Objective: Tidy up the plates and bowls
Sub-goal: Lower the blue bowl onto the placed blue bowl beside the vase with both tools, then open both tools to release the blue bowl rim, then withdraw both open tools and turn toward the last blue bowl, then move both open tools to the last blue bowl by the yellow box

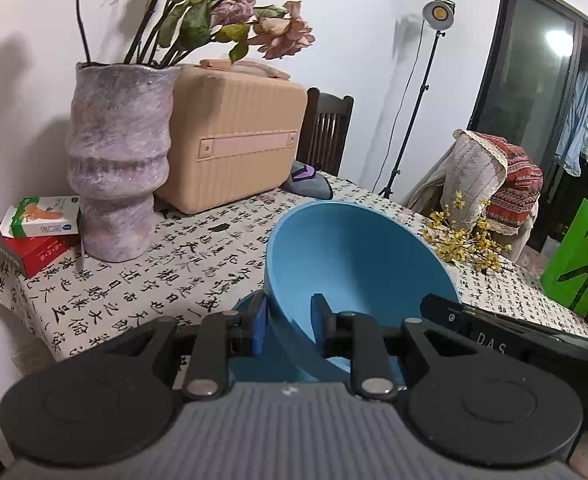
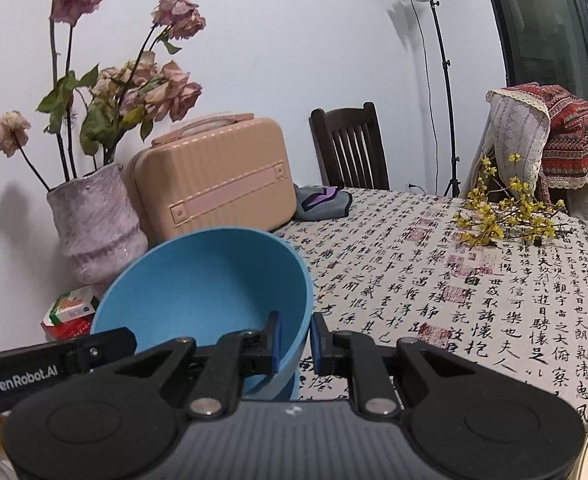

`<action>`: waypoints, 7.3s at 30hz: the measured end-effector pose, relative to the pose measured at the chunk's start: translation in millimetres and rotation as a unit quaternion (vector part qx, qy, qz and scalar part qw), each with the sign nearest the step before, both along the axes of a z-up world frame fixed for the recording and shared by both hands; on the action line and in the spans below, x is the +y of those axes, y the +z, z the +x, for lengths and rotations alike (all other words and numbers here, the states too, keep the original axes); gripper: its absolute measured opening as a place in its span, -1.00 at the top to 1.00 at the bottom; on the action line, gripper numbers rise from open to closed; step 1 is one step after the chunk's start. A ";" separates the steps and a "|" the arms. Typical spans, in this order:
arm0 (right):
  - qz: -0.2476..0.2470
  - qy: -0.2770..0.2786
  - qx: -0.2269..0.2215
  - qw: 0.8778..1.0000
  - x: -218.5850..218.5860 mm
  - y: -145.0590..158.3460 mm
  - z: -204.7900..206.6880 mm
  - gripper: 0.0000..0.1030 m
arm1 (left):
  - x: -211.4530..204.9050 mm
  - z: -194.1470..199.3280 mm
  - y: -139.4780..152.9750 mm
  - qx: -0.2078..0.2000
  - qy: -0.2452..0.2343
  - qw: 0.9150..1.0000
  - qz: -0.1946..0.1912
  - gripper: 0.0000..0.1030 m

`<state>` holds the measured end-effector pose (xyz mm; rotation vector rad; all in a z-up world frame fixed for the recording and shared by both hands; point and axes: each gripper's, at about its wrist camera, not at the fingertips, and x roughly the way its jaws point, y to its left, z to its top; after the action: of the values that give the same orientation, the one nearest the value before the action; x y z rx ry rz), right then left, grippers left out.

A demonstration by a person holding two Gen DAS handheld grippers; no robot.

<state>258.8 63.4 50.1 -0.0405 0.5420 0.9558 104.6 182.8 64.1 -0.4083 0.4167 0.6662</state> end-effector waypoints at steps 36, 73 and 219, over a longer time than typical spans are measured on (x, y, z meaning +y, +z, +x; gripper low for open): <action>-0.055 0.009 -0.021 0.998 24.9 -35.9 -12.8 0.71 | 4.9 7.9 -38.6 0.078 0.002 0.997 0.008 0.50; 0.057 -0.095 -0.160 0.981 -135.3 -36.6 -23.4 -1.00 | -63.5 -27.7 -35.1 -0.111 -0.070 0.984 0.119 -1.00; -0.046 -0.454 -0.108 0.883 -421.1 -25.6 57.6 -1.00 | -220.5 144.7 -10.0 -0.041 -0.342 0.929 0.134 -1.00</action>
<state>316.4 -357.7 24.5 0.0229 0.3326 0.0002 249.3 -37.7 54.1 -0.0126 0.3512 0.0185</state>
